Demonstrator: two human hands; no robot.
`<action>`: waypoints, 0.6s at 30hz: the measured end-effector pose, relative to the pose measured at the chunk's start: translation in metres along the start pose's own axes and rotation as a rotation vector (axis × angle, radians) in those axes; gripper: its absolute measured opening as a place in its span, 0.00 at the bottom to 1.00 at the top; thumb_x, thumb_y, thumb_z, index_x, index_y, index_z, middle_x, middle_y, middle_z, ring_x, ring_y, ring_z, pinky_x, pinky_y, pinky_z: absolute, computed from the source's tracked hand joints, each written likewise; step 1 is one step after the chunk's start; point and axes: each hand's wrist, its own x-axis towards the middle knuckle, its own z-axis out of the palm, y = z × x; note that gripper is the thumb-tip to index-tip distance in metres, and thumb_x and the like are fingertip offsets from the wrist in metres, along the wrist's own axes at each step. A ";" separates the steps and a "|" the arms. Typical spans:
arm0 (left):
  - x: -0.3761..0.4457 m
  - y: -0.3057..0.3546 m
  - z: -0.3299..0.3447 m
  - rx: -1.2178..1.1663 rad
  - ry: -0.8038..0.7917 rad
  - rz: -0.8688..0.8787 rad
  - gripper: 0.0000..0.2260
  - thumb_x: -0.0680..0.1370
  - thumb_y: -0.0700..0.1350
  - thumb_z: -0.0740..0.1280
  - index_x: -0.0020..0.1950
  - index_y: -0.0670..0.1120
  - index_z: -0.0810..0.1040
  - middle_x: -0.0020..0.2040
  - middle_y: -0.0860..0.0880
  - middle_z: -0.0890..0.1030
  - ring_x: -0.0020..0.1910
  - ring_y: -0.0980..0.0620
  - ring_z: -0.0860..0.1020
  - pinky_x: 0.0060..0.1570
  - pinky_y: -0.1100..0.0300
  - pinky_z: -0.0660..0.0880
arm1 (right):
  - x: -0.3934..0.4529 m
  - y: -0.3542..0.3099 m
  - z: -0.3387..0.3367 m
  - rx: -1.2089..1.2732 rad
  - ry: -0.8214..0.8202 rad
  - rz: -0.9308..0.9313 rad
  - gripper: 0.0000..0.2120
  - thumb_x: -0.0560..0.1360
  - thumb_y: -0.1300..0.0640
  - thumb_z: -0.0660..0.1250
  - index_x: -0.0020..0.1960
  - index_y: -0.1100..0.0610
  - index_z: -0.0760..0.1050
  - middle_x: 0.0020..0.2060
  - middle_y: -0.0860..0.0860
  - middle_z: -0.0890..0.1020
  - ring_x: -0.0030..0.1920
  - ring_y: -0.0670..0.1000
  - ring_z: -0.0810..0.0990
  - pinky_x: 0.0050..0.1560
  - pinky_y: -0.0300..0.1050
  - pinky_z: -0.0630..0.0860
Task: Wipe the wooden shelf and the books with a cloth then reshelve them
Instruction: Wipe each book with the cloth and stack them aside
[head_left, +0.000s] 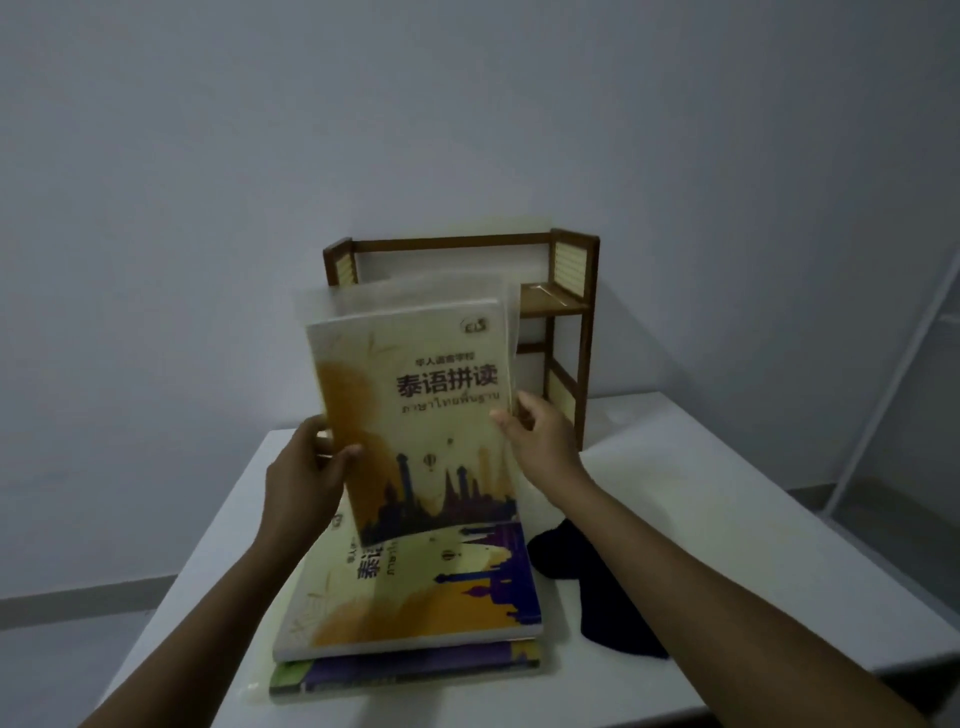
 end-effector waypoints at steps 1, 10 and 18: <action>0.006 0.013 0.006 0.001 -0.035 0.009 0.16 0.77 0.50 0.68 0.63 0.48 0.73 0.48 0.50 0.81 0.43 0.51 0.81 0.42 0.50 0.80 | 0.005 -0.002 -0.012 -0.014 0.049 0.000 0.13 0.79 0.52 0.64 0.61 0.56 0.77 0.49 0.49 0.82 0.46 0.44 0.78 0.43 0.36 0.75; 0.010 0.104 0.170 -0.069 -0.610 -0.177 0.09 0.74 0.48 0.71 0.46 0.42 0.78 0.41 0.46 0.83 0.37 0.53 0.83 0.38 0.59 0.81 | 0.027 0.070 -0.169 -0.319 0.183 0.325 0.12 0.79 0.56 0.63 0.60 0.57 0.79 0.51 0.53 0.83 0.49 0.56 0.81 0.55 0.52 0.79; 0.001 0.089 0.275 0.155 -0.724 -0.096 0.17 0.70 0.56 0.75 0.36 0.43 0.77 0.32 0.49 0.79 0.32 0.52 0.78 0.32 0.61 0.71 | 0.018 0.146 -0.212 -0.511 0.119 0.539 0.12 0.79 0.59 0.61 0.58 0.63 0.78 0.52 0.59 0.82 0.51 0.59 0.80 0.50 0.48 0.77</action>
